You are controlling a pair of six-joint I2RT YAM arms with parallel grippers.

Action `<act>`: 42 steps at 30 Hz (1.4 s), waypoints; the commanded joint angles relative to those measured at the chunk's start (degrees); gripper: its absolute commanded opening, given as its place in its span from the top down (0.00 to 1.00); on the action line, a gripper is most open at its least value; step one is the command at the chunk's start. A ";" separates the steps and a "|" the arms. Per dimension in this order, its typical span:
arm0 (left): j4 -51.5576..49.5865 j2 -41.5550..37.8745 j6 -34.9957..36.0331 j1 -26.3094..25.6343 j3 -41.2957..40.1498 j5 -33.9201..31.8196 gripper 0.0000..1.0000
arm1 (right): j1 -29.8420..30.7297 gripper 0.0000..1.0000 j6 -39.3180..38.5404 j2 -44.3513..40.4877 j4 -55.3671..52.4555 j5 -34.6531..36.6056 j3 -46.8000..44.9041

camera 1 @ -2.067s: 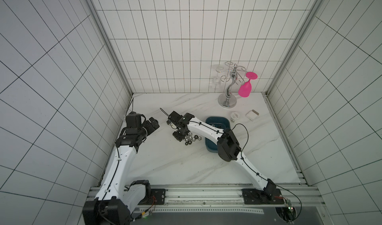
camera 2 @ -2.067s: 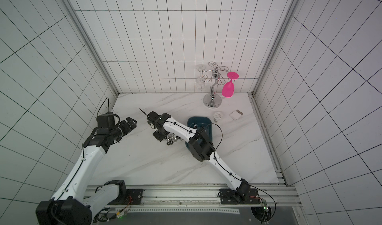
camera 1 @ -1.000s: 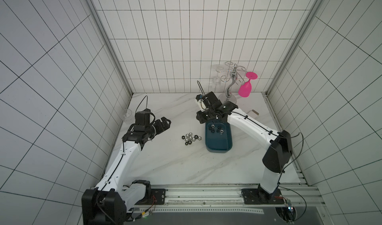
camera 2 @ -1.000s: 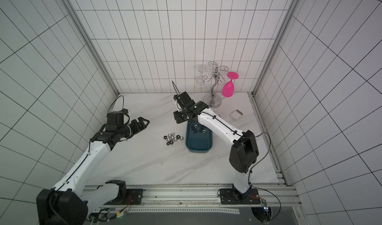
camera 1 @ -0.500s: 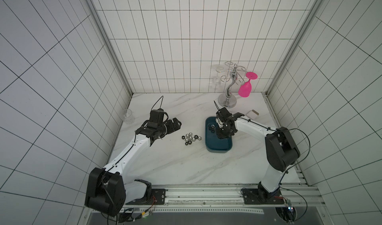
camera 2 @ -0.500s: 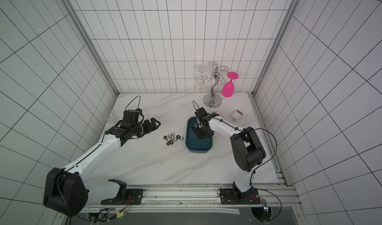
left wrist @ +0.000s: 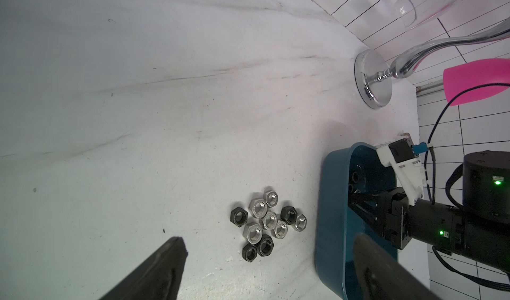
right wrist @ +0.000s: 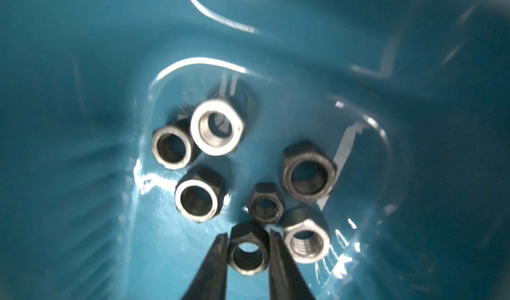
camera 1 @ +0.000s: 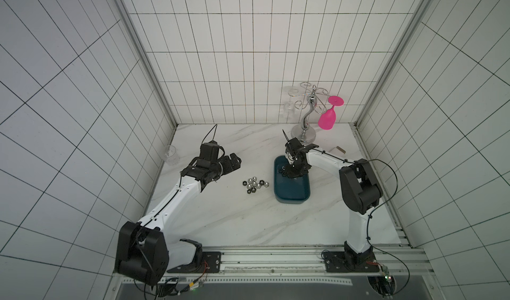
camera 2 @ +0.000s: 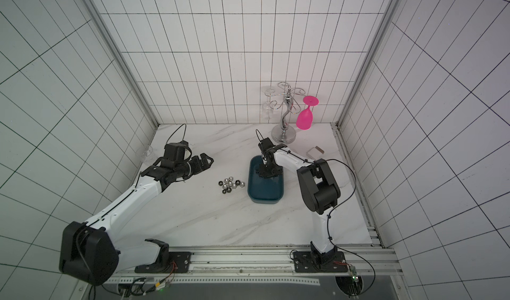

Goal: Put the nuts on the desktop into the storage box
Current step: Place the nut in the storage box, then pick up the nut from the center of the board.

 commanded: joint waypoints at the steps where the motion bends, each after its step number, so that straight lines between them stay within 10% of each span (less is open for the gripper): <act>1: -0.50 0.45 1.05 -0.14 1.77 -1.18 0.02 | -0.59 0.62 -1.32 1.02 -3.57 1.62 2.79; 17: -3.10 -1.45 -0.08 1.22 2.87 -3.60 0.02 | 10.17 0.47 -1.13 -13.41 -2.34 -2.40 5.33; 26: -7.36 -6.82 1.14 12.83 0.25 -0.59 0.02 | 17.86 0.42 -2.69 -1.01 -2.95 -3.42 16.33; 42: -5.73 -12.02 1.75 14.13 -6.03 -1.47 0.02 | 23.98 0.42 -12.42 24.10 -13.81 -2.54 43.56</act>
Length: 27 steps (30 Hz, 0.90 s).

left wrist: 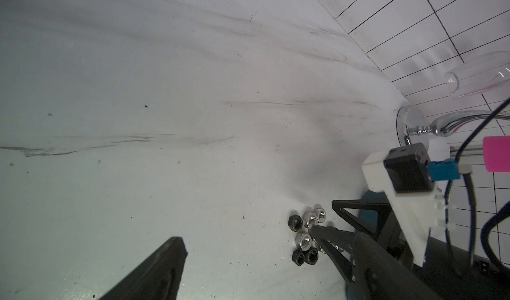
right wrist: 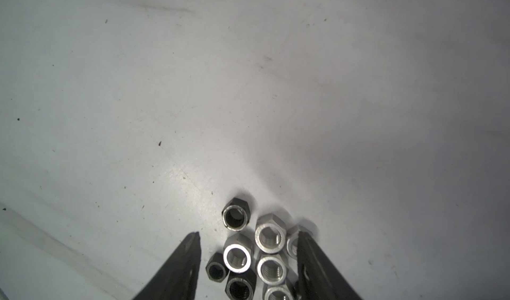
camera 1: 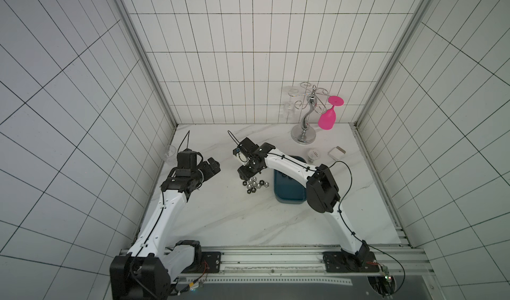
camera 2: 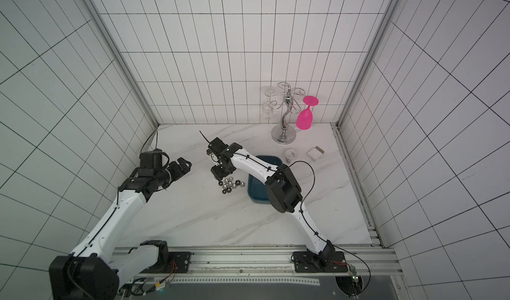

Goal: Put the nuts on the desktop into the storage box
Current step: Pick up the nut from the center of the board.

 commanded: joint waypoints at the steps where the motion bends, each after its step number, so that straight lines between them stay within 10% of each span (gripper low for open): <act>1: 0.25 -0.97 0.96 0.30 -0.08 0.18 0.02 | 1.93 0.42 -2.89 3.54 -5.59 1.99 4.37; 21: -0.22 -1.27 1.76 0.71 -0.36 0.44 0.02 | 3.32 0.48 -3.19 10.06 -10.68 6.09 8.88; 27: -0.43 -1.12 1.85 0.71 -0.09 0.53 0.02 | 3.32 0.67 -2.92 10.10 -9.77 6.18 8.89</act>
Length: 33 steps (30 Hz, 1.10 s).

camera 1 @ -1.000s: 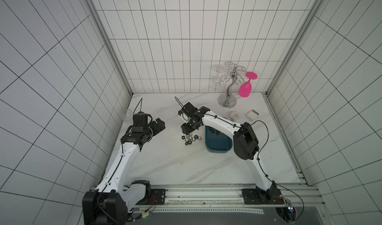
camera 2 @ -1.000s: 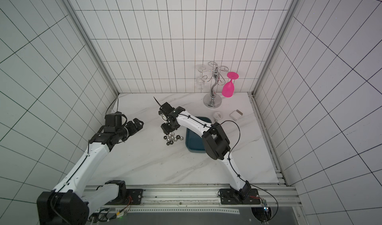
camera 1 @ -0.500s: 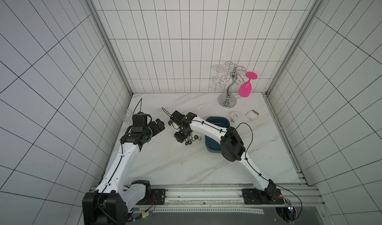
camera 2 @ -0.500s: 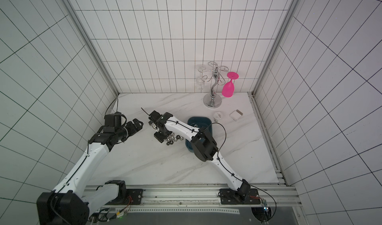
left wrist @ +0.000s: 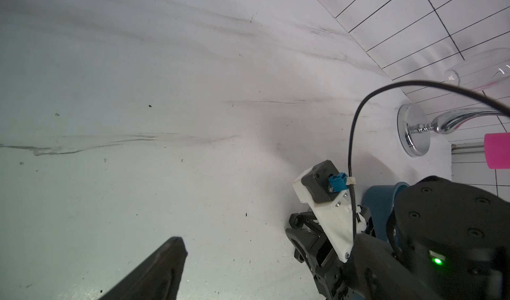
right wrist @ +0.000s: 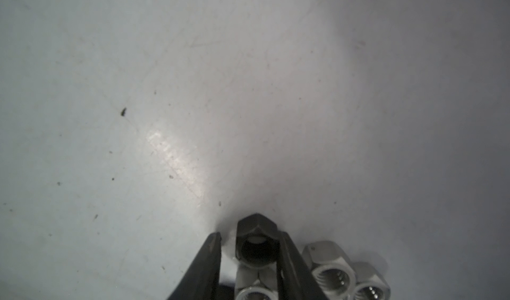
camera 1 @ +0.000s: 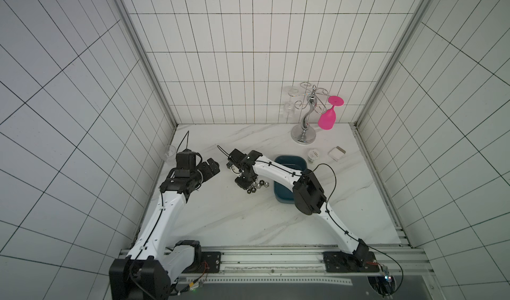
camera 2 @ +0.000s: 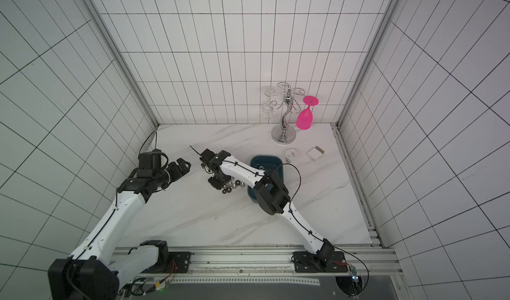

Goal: Put the nuts on the desktop into the storage box
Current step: Pick up the nut from the center of the board, then place the nut in the storage box.

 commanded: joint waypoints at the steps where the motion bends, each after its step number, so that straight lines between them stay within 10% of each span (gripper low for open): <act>1: 0.51 -0.22 0.95 0.32 -0.07 0.31 0.02 | -0.07 0.68 0.24 0.93 -0.51 0.81 0.83; 15: 1.43 1.46 -0.04 -0.40 2.32 5.64 0.02 | -2.70 0.83 6.26 -17.99 9.37 -2.35 -10.35; 33: 8.51 12.05 -2.21 -17.32 6.15 2.43 0.02 | -21.33 0.82 13.65 -41.45 12.12 -2.04 -52.37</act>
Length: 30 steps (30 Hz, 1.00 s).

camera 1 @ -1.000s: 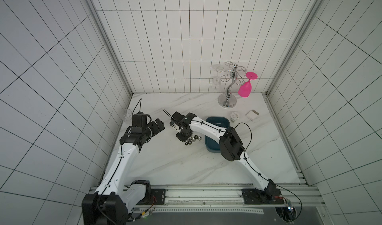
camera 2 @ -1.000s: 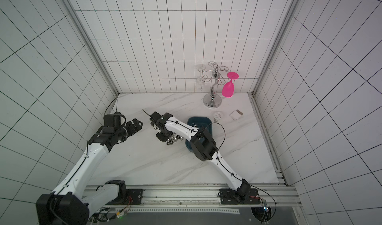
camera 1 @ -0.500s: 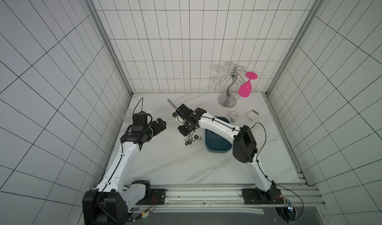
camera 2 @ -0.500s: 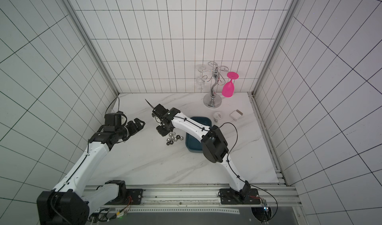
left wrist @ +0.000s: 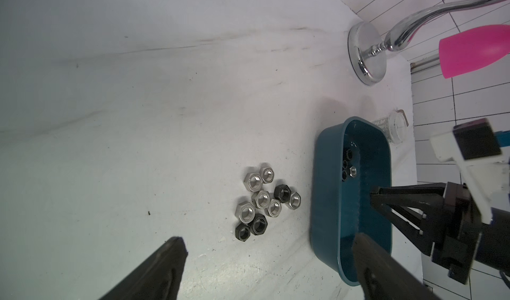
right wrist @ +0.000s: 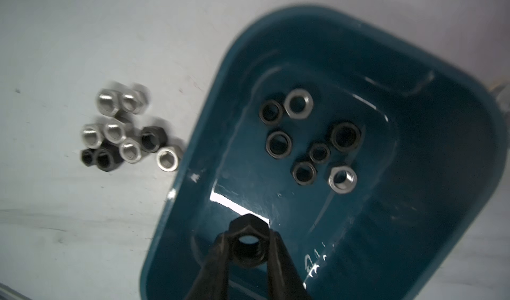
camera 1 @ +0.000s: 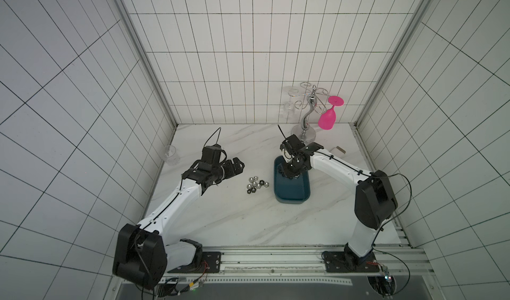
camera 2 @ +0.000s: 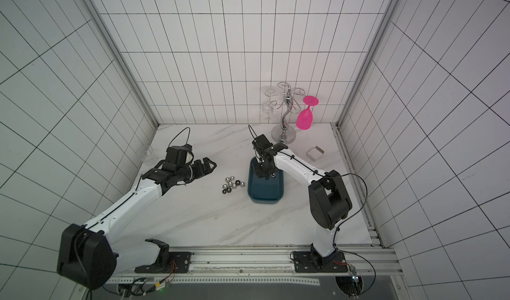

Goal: Put the nuts on the desktop into the storage box
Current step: Place the nut in the storage box.

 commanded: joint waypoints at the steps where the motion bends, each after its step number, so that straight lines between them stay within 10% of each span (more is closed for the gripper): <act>1: 1.75 1.30 -1.08 -0.89 2.22 -1.97 0.02 | -1.81 0.82 1.41 0.64 -0.95 -0.54 -2.95; 22: -0.69 5.09 0.03 -0.96 4.37 -4.87 0.02 | -6.82 0.79 -1.46 14.96 1.62 -0.74 3.83; 30: -1.32 5.36 0.44 -0.96 4.86 -5.71 0.02 | -6.99 0.62 -2.10 16.13 -0.99 -1.09 9.39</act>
